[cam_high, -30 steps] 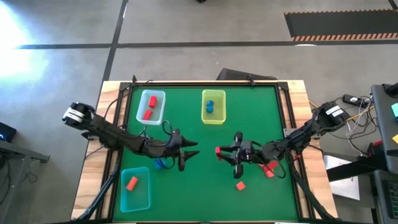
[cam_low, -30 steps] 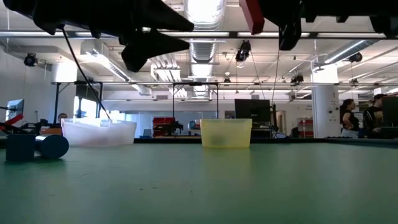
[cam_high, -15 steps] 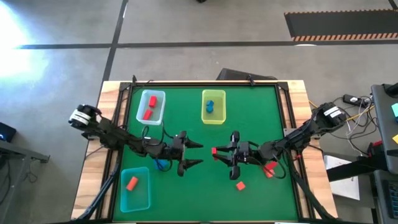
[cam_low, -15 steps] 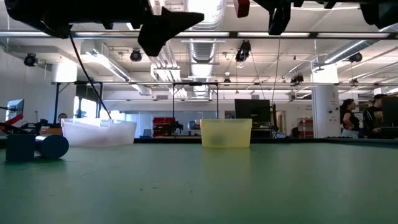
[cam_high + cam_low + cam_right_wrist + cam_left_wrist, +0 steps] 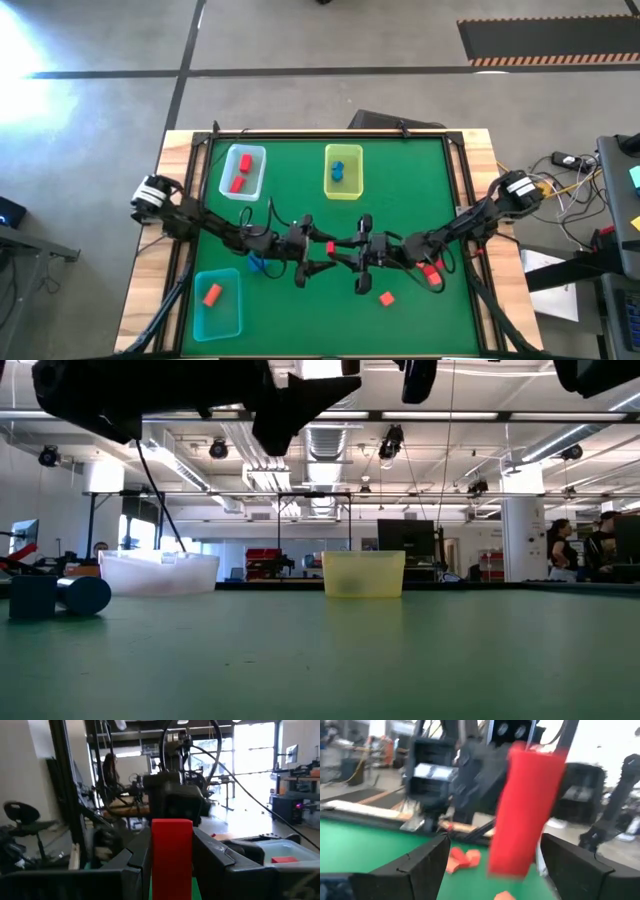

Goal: Sort & place blocks by color
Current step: Put the red block into the white bin

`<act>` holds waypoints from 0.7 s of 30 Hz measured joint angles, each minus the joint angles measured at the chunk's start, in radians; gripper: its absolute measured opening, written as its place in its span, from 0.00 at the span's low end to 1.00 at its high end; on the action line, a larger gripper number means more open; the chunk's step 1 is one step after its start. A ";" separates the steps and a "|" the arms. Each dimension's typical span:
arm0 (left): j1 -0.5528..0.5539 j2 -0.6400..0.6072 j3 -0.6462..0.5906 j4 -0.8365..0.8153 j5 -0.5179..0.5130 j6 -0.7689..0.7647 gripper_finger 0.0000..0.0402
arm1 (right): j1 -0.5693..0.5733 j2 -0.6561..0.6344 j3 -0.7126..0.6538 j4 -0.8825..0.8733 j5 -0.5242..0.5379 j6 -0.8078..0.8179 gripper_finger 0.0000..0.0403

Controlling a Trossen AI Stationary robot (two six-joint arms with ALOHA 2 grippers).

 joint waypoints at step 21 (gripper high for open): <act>0.007 0.000 0.011 -0.025 0.011 0.022 0.23 | -0.005 -0.002 0.007 -0.024 0.011 0.003 0.40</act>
